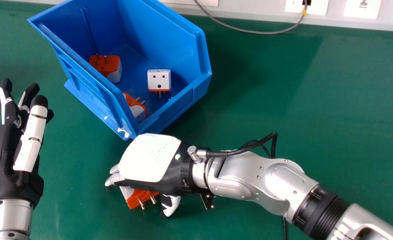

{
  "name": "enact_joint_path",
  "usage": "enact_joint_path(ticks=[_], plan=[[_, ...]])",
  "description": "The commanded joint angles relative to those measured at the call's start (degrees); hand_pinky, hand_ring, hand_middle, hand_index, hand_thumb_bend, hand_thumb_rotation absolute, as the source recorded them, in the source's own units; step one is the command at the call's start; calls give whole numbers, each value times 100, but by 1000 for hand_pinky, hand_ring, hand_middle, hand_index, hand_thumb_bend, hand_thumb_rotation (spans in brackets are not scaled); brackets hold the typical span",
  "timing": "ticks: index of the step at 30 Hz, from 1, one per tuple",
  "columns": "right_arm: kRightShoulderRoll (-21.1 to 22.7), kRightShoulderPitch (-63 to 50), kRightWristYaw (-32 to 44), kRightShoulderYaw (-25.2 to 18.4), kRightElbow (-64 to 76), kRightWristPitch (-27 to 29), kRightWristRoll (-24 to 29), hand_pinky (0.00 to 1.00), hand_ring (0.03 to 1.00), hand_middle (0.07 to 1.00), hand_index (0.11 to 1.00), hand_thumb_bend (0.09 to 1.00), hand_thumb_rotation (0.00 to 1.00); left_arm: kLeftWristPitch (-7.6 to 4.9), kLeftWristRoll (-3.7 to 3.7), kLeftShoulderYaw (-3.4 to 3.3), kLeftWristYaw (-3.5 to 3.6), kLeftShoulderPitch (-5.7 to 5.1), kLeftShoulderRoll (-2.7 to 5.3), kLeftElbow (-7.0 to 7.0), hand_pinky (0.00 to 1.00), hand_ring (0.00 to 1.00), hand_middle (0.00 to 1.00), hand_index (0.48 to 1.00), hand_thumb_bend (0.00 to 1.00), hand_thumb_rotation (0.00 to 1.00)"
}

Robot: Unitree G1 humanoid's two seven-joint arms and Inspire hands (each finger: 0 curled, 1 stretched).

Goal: Pick all objects and put in blue box

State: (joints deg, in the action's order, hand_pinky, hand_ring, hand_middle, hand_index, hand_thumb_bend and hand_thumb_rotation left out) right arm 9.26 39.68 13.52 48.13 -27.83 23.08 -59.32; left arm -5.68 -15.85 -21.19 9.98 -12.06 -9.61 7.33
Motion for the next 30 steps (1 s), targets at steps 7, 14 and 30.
enact_joint_path(ticks=[7, 14, 30], plan=[[-108, 211, -192, 94, -256, -100, -84, 655, 818, 846, 811, 445, 0, -157, 23, 10, 0, 43, -18, 89, 928, 968, 975, 969, 304, 630], [-85, 214, -343, 160, -295, -148, -127, 626, 778, 805, 775, 462, 0, -108, 39, 48, -57, 40, 3, 166, 931, 971, 977, 971, 305, 628], [-165, 170, -423, 245, -595, -289, -102, 593, 727, 757, 721, 526, 0, -95, -99, 35, 49, 63, -49, 200, 933, 972, 982, 977, 321, 610]])
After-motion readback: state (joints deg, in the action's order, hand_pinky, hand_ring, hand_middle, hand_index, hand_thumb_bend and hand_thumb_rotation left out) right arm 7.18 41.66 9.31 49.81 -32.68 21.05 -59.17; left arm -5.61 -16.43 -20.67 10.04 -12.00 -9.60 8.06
